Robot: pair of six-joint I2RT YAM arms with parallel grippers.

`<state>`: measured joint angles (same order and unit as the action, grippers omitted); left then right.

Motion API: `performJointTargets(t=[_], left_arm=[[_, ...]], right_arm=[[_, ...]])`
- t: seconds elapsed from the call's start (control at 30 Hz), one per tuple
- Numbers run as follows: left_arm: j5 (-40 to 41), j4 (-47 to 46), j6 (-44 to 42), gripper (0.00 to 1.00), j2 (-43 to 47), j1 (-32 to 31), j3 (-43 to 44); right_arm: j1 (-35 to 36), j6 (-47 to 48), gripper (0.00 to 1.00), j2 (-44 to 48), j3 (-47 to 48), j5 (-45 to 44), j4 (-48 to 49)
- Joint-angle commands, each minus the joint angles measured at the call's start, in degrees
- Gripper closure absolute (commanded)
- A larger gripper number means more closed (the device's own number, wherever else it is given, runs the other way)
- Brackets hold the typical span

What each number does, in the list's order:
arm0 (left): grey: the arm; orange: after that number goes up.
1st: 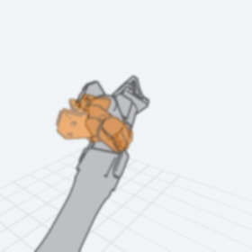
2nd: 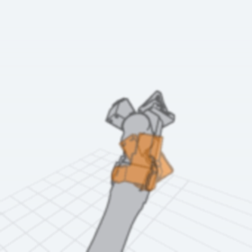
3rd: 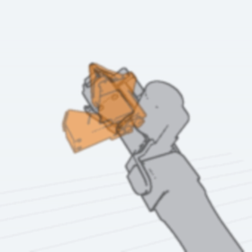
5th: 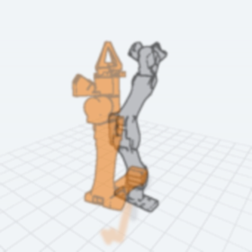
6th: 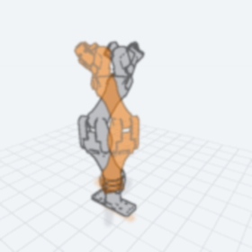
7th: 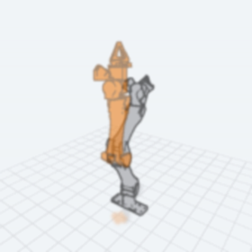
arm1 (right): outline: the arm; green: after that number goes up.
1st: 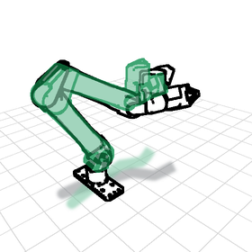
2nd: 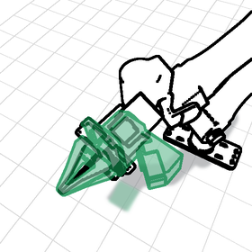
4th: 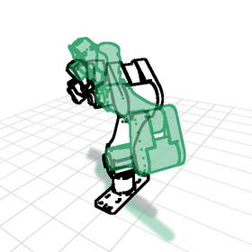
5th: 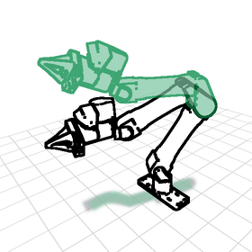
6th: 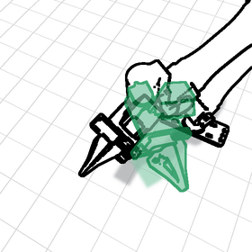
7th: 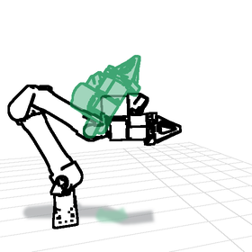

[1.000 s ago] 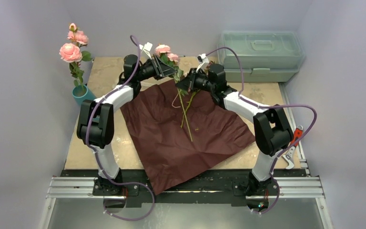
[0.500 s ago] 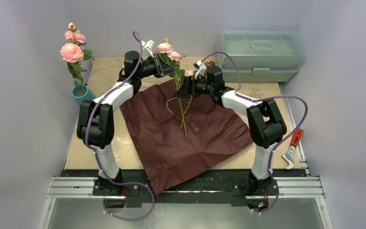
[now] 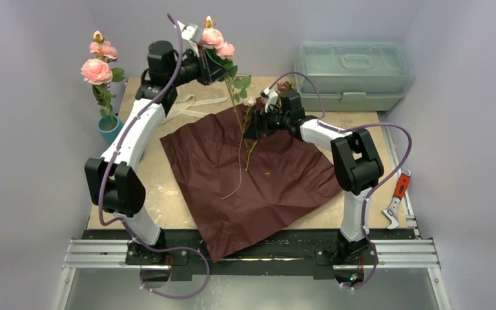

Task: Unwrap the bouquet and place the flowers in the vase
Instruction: Pick up the fake flower from the wrapping paper, then insert the fake flower into the vase.

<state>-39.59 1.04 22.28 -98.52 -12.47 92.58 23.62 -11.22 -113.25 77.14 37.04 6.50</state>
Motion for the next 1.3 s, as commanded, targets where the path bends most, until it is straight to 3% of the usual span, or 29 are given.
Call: performJointTargets(t=[0.0,0.23,0.43,0.7,1.0,1.27], left_arm=[[0.8,4.7,-6.0,1.00,6.6,3.1,7.7],[-4.4,4.9,1.3,1.00,6.9,13.3,18.0],[-6.4,12.1,-3.9,1.00,10.2,19.1,27.1],[12.5,29.2,-26.1,1.00,23.4,21.1,28.7],[23.3,31.5,-25.7,1.00,35.3,32.4,19.6],[38.2,29.1,-24.3,1.00,35.0,35.0,17.3]], right_arm=[[-1.6,6.3,0.12,-1.9,-0.3,-0.2,-6.3],[-2.0,7.1,0.08,1.3,-1.6,4.9,-6.7],[-2.0,8.6,0.06,3.8,-1.3,6.0,-7.4],[-2.0,10.4,0.05,6.7,-1.9,6.1,-8.5],[-1.9,10.9,0.03,7.5,-3.4,6.7,-9.1],[-2.0,9.4,0.02,9.8,-6.3,7.2,-6.7]])
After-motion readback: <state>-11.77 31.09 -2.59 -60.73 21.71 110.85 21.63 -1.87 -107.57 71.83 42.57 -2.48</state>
